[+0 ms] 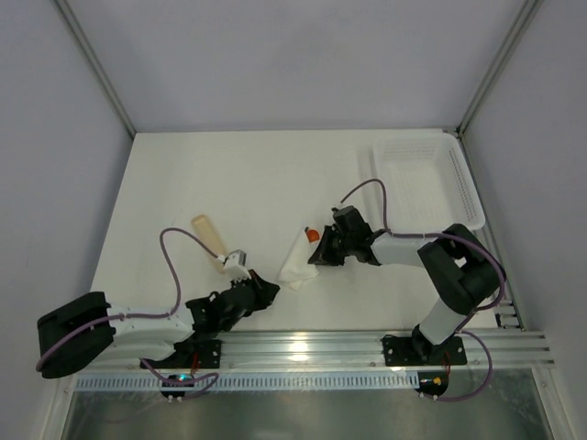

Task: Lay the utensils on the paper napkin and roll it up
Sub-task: Roll the napkin at the center of the board.

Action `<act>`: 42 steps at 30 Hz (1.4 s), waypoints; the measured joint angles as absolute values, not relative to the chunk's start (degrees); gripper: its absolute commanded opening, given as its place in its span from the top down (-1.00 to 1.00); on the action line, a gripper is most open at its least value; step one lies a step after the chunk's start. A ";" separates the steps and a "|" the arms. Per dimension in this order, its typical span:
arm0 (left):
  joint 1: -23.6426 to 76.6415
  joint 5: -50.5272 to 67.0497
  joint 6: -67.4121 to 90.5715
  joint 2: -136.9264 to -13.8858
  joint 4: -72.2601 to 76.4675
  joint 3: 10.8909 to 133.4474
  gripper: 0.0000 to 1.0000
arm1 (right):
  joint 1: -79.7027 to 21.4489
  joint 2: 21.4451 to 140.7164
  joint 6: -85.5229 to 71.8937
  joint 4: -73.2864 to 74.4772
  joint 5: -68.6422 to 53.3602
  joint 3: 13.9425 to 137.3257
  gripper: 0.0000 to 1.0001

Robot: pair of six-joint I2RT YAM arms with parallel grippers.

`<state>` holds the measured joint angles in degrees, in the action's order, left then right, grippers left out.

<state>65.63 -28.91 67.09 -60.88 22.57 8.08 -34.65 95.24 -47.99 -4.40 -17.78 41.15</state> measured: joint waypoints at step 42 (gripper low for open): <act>53.06 -13.65 64.31 -70.59 39.99 7.44 1.00 | -32.45 94.50 -37.80 2.68 -15.75 48.18 0.93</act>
<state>53.06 -13.65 64.31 -70.59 39.99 7.44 -32.45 94.50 -37.80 2.68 -15.75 48.18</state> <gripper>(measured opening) 0.002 0.039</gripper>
